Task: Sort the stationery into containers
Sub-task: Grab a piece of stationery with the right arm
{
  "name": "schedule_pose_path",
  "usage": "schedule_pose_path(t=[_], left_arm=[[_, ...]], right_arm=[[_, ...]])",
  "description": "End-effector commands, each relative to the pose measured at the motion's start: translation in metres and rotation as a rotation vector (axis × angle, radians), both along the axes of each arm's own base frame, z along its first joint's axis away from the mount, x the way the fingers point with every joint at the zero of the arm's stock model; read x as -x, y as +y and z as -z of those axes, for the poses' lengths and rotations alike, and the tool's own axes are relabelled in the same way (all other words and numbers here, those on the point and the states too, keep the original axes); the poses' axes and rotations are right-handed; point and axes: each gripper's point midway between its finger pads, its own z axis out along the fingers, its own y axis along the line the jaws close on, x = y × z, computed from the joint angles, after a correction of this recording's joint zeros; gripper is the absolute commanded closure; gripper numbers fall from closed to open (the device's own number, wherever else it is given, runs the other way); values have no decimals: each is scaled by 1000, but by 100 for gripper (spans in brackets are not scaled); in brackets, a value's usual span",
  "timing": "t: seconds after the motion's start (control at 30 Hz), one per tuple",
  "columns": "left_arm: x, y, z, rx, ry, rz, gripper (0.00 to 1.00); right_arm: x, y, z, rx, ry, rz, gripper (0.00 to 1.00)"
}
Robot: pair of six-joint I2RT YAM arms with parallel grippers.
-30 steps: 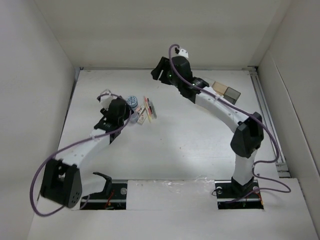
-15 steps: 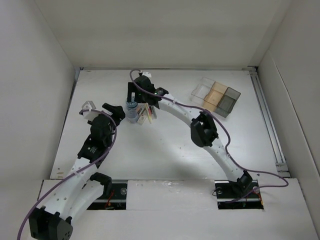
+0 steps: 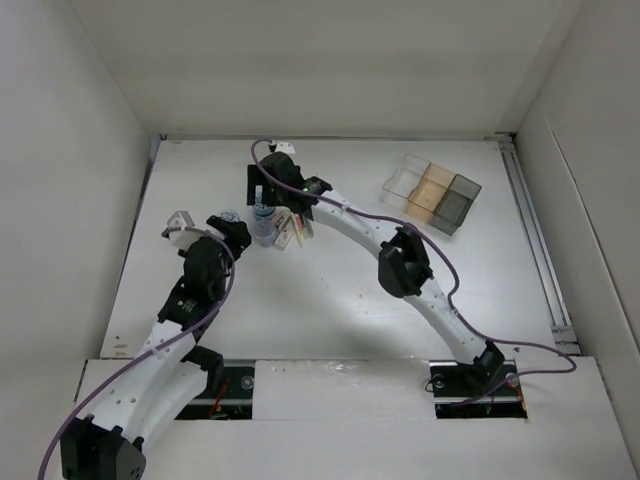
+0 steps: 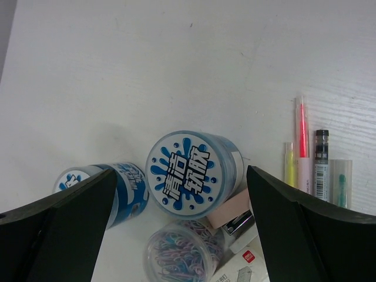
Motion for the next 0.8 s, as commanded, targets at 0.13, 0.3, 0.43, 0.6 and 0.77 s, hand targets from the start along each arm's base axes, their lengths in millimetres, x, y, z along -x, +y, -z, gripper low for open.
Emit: schedule_pose_path(t=[0.13,0.3,0.43,0.6,0.77], left_arm=[[7,1,-26,43,-111,16,32],[11,-2,-36,60,-146,37,32],[12,-4,-32,60,-136,47,32],[12,-7,-29,64,-135,67,32],[13,-7,-31,58,-143,69,32]], right_arm=[[-2,16,2,-22,-35,-8,8],[-3,17,13,-13,-27,-8,7],[1,20,26,0,-15,-2,11],[-5,17,17,-28,-36,50,22],[-6,21,-16,-105,-83,46,34]])
